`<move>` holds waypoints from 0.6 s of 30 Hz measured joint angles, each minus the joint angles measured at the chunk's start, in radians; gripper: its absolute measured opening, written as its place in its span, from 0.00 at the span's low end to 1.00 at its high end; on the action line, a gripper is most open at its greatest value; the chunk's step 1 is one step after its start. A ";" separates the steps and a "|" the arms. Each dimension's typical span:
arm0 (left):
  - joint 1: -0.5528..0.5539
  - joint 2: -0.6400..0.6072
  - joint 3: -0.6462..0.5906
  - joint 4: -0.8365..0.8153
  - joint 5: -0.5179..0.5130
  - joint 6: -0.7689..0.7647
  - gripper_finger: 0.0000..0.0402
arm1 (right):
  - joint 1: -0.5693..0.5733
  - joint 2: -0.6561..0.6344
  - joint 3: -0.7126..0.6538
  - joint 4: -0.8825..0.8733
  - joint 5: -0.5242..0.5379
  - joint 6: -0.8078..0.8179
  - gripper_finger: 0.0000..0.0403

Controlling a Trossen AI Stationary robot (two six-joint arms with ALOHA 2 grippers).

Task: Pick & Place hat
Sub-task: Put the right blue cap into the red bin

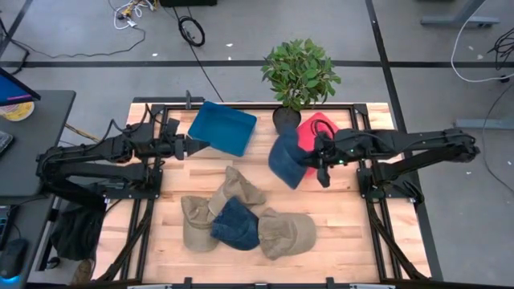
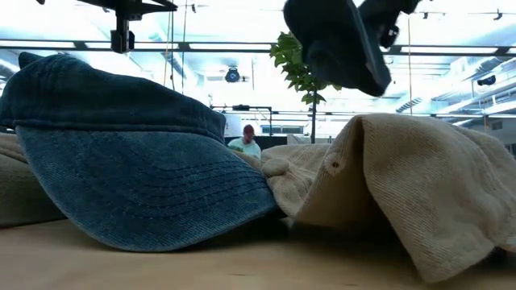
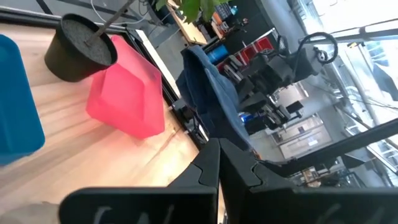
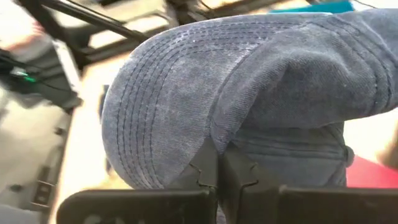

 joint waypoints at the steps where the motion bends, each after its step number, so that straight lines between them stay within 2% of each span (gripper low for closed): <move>1: 0.000 0.000 0.000 0.000 0.000 0.000 0.01 | 0.000 -0.009 0.000 -0.038 0.018 0.015 0.00; 8: 0.000 0.000 0.000 0.001 0.000 0.008 0.01 | -0.045 -0.028 0.000 -0.267 0.111 0.103 0.00; 18: 0.000 0.000 0.000 0.003 0.000 0.045 0.01 | -0.222 -0.027 0.000 -0.382 0.143 0.079 0.00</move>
